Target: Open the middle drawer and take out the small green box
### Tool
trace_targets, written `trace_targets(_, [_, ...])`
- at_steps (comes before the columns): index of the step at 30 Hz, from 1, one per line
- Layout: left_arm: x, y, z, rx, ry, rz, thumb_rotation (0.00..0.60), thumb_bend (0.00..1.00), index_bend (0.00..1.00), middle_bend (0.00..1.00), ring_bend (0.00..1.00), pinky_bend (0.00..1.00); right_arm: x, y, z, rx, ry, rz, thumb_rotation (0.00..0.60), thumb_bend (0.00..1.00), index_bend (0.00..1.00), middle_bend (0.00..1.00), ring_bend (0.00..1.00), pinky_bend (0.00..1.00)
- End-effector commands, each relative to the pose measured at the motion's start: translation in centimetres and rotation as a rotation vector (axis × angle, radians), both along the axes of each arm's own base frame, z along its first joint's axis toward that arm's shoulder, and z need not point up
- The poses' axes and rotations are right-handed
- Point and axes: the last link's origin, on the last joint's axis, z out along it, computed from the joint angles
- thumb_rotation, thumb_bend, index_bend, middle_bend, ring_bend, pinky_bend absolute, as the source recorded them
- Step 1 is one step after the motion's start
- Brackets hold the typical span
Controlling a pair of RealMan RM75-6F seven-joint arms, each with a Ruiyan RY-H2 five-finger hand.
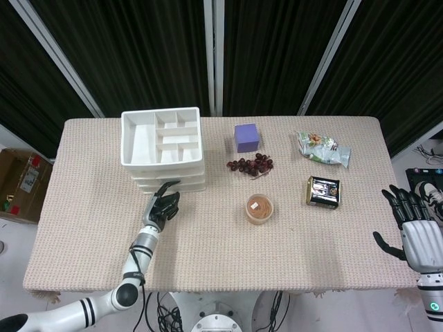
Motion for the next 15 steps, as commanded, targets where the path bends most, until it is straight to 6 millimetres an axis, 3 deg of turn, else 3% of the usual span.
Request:
trace_targets(1, [-0.1, 0.3, 0.1, -0.01, -0.005, 0.008, 0.6, 0.46, 0.42, 0.85, 0.97, 1.0, 0.0, 0.0, 0.0, 0.001, -0.001, 0.0, 0.6, 0.21, 0.0, 0.02, 0.0, 0.0])
trace_targets(8, [-0.3, 0.0, 0.2, -0.031, -0.006, 0.013, 0.6, 0.47, 0.51, 0.85, 0.97, 1.0, 0.1, 0.1, -0.1, 0.001, 0.001, 0.001, 0.6, 0.21, 0.0, 0.02, 0.0, 0.0])
trace_targets(15, [-0.3, -1.4, 0.2, -0.044, -0.009, -0.001, 0.6, 0.48, 0.51, 0.85, 0.97, 1.0, 0.2, 0.1, -0.2, 0.006, 0.002, 0.003, 0.6, 0.21, 0.0, 0.02, 0.0, 0.0])
